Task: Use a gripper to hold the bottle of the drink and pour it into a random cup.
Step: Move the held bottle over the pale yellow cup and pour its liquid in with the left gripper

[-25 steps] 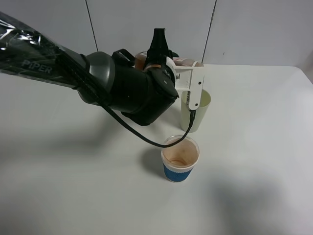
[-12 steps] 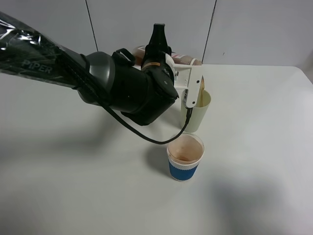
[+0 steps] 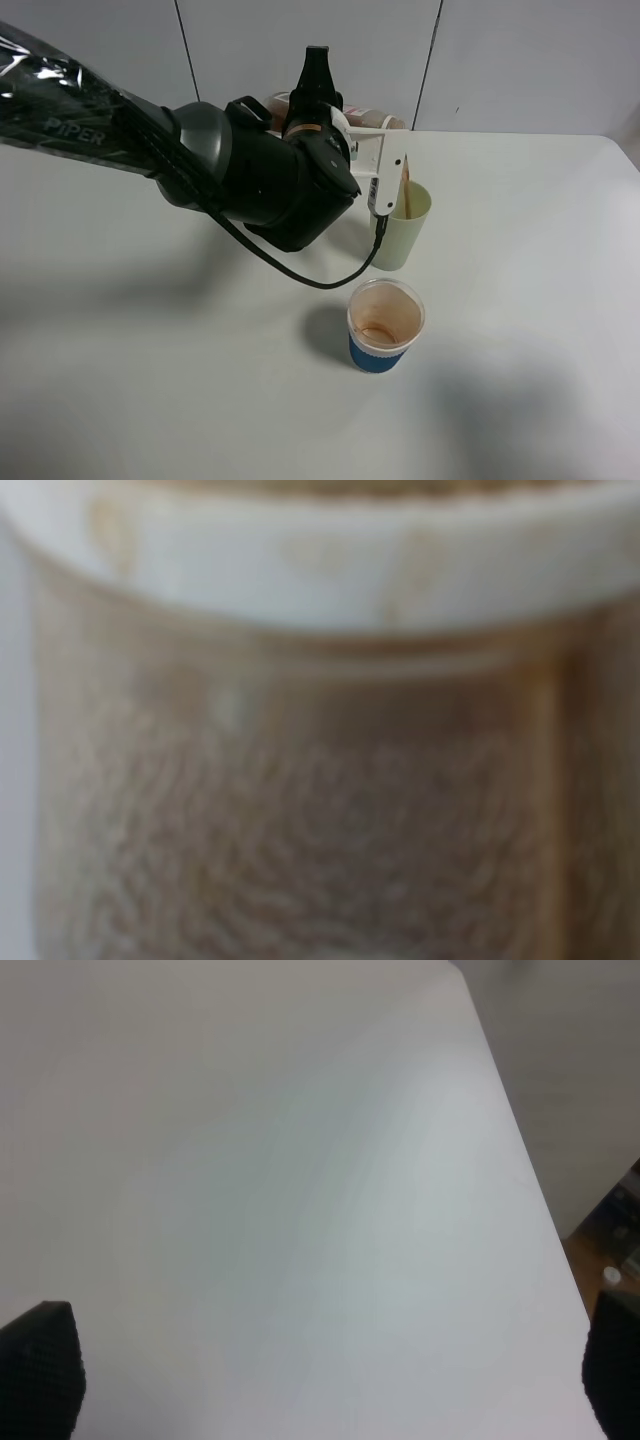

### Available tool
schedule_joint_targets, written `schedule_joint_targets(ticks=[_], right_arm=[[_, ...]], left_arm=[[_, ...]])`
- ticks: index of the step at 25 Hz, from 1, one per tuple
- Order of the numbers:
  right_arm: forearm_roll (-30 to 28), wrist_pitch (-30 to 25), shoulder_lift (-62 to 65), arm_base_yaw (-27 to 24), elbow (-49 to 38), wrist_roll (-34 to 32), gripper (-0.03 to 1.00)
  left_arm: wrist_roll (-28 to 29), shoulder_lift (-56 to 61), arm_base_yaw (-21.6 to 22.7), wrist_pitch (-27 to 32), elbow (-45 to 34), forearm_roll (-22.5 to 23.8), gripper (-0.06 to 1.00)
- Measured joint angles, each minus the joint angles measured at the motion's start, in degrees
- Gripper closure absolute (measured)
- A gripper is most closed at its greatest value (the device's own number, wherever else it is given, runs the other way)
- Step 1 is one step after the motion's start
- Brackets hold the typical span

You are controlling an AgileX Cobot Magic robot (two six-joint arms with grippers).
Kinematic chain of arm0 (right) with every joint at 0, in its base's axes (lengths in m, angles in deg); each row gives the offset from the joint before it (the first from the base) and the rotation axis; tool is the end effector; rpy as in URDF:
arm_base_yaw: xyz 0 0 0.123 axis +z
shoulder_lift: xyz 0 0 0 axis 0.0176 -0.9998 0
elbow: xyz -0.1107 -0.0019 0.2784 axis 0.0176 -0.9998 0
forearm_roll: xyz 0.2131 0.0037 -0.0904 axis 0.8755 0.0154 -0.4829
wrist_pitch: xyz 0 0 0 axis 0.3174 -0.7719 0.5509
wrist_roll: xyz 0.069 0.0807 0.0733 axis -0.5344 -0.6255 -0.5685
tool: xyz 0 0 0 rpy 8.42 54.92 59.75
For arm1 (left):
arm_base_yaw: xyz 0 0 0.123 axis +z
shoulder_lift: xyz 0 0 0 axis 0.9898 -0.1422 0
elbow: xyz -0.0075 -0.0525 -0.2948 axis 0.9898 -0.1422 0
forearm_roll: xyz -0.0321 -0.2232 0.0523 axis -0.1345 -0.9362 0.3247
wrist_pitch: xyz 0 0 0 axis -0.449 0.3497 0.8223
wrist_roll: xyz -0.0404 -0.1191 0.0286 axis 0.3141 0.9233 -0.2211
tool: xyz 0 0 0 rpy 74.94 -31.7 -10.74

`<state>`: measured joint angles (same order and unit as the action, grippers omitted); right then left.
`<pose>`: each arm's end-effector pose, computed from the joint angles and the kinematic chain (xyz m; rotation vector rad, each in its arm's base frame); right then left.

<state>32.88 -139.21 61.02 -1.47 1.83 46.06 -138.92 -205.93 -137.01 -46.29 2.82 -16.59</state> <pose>-0.0050 -0.0119 0.2514 0.0466 2.0378 -0.1120 0.3334 -0.2925 0.2011 1.3561 1.3908 1.1470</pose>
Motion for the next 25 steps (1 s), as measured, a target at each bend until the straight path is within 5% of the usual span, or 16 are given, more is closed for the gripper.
schedule_joint_targets(ticks=[25], right_arm=[[0.00,0.00,0.00,0.00,0.00,0.00,-0.02]], left_arm=[[-0.22,0.00,0.47,-0.50,0.00,2.01,0.62]])
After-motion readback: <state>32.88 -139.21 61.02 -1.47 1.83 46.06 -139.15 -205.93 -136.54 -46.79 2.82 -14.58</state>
